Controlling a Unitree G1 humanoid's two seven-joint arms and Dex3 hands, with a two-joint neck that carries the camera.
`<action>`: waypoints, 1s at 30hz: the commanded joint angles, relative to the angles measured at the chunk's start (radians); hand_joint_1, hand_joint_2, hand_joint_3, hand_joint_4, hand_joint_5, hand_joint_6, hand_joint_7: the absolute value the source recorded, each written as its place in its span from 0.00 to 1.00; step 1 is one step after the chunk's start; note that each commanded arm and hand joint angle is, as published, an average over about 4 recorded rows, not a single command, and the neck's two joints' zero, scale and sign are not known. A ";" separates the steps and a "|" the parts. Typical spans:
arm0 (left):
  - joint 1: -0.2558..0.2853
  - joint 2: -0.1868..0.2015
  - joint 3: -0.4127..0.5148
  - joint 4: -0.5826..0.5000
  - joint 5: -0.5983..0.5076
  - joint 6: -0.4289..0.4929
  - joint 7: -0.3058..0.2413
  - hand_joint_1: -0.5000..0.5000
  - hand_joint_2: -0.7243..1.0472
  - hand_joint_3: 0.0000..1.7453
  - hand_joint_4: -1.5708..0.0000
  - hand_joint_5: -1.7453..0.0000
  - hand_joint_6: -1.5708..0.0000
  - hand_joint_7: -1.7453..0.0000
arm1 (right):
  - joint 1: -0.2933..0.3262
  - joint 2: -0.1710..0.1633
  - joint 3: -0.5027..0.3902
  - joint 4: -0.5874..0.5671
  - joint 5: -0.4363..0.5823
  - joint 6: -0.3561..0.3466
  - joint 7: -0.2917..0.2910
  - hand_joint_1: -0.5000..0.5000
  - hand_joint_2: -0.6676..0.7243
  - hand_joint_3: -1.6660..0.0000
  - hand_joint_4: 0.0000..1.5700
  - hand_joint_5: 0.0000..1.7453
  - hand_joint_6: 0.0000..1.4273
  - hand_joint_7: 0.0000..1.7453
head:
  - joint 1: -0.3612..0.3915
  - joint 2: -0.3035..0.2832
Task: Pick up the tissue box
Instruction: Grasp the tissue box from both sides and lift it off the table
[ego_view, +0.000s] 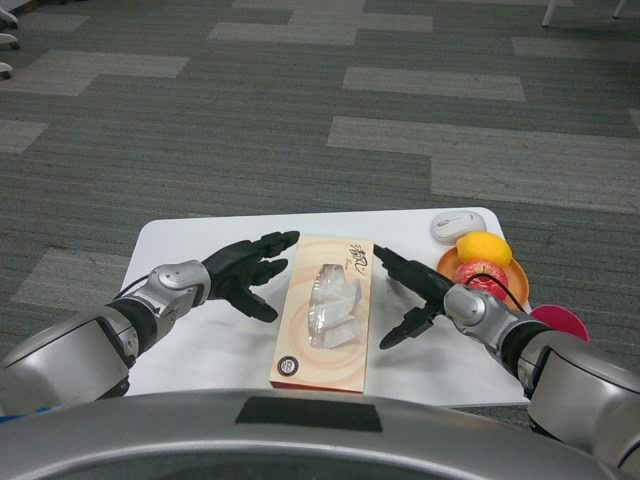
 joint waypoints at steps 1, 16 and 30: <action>-0.017 -0.025 -0.011 0.004 -0.028 -0.001 0.004 1.00 1.00 0.10 0.99 1.00 1.00 1.00 | -0.025 0.022 0.011 -0.020 -0.010 0.005 -0.005 0.08 0.18 0.90 0.00 0.11 0.00 0.00 | 0.000 0.000; -0.018 -0.045 0.002 0.002 -0.112 -0.015 0.033 1.00 1.00 0.10 0.98 1.00 1.00 1.00 | -0.065 0.032 -0.014 -0.028 -0.009 0.003 -0.031 0.08 0.18 0.90 0.00 0.11 0.00 0.00 | -0.001 0.016; -0.017 -0.061 0.006 0.006 -0.175 -0.039 0.065 1.00 1.00 0.10 0.98 1.00 1.00 1.00 | -0.138 0.031 -0.042 -0.018 -0.011 0.001 -0.039 0.08 0.16 0.90 0.00 0.11 0.00 0.00 | 0.003 0.022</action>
